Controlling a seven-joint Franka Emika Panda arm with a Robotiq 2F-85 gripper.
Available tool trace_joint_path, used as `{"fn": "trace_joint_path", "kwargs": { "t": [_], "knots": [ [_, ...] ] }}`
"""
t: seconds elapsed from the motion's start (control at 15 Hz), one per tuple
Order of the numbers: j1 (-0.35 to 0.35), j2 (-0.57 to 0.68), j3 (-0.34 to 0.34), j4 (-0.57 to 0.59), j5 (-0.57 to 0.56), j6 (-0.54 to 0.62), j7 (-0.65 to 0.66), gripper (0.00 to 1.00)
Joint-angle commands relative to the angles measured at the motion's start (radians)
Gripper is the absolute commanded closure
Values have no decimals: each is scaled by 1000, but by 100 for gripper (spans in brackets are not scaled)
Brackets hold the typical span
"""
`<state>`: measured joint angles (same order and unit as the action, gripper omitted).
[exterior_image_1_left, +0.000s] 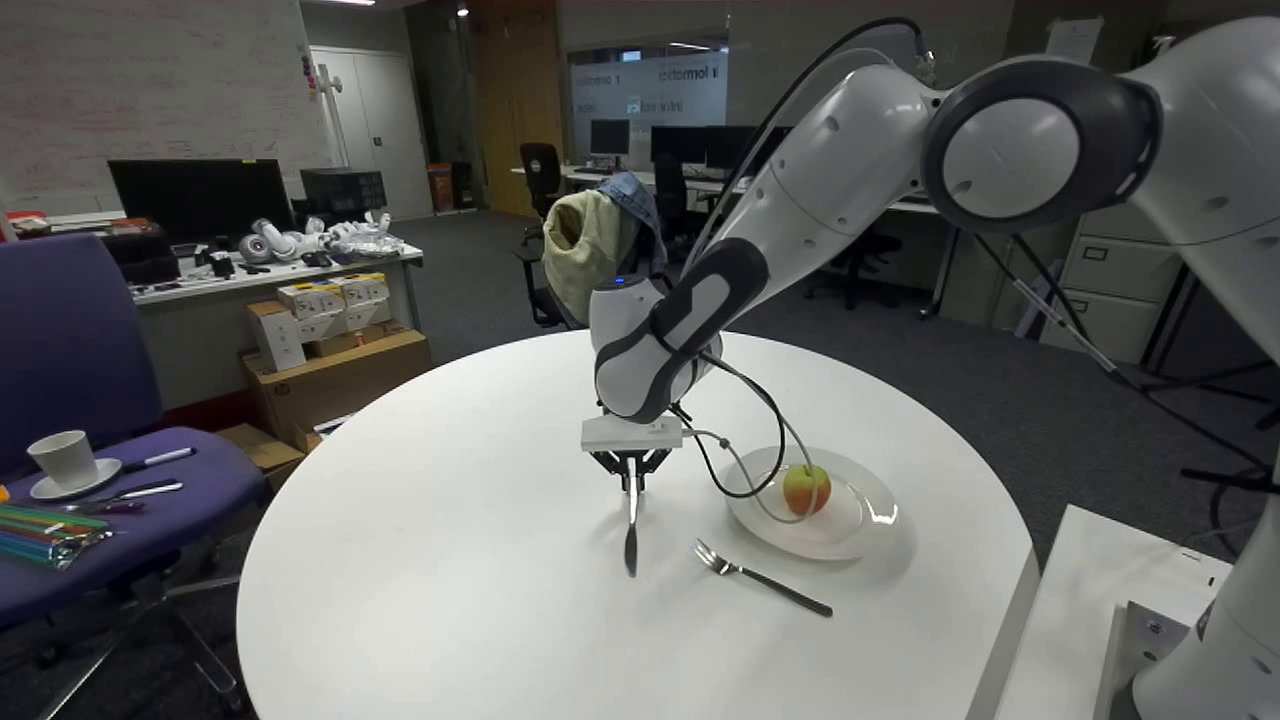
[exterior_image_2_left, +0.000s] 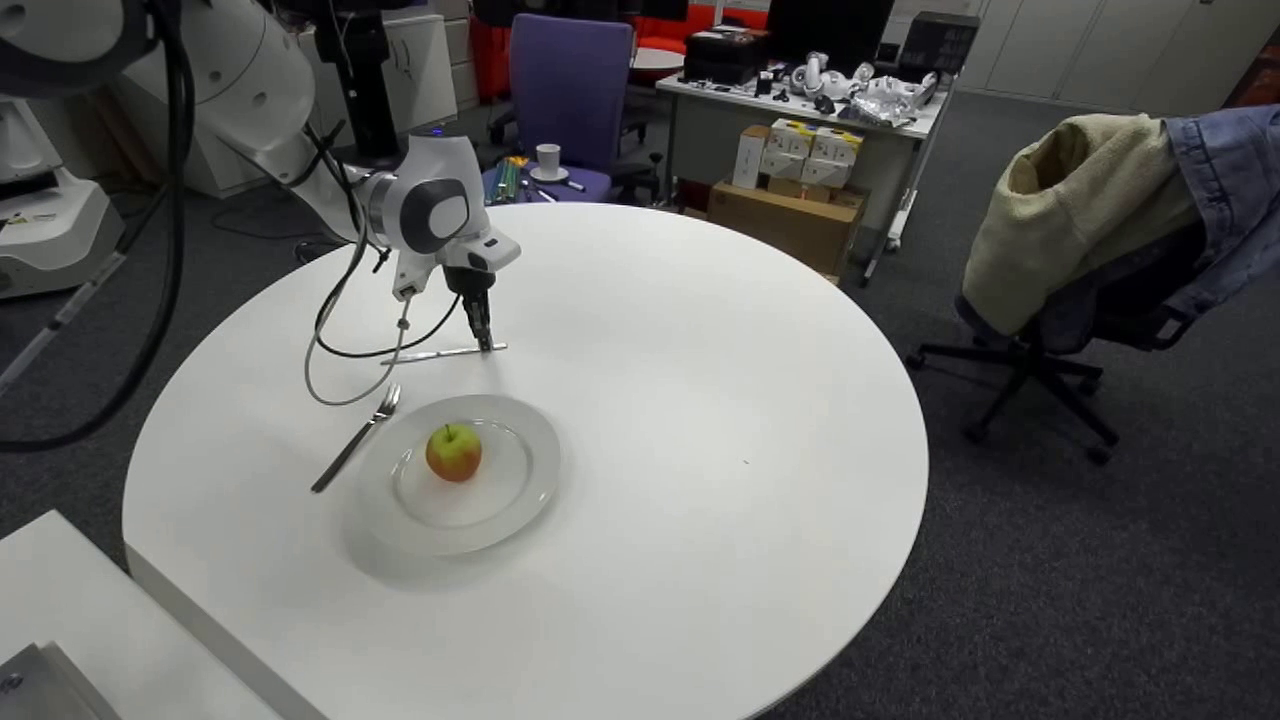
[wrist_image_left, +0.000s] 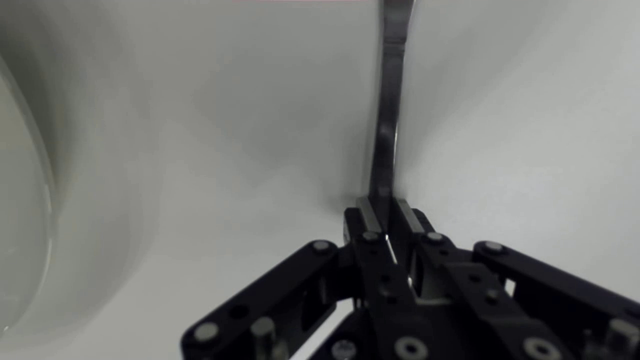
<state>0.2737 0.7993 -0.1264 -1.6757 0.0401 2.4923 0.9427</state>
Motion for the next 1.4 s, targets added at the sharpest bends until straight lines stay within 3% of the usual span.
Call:
{"fn": "trace_joint_path", "kwargs": {
  "t": [0.0, 0.07, 1.33],
  "knots": [
    [6, 10, -13, 16, -18, 1, 34, 94],
    [5, 9, -12, 16, -18, 1, 34, 97],
    [-38, -50, -19, -10, 20, 50, 76, 97]
  ]
}}
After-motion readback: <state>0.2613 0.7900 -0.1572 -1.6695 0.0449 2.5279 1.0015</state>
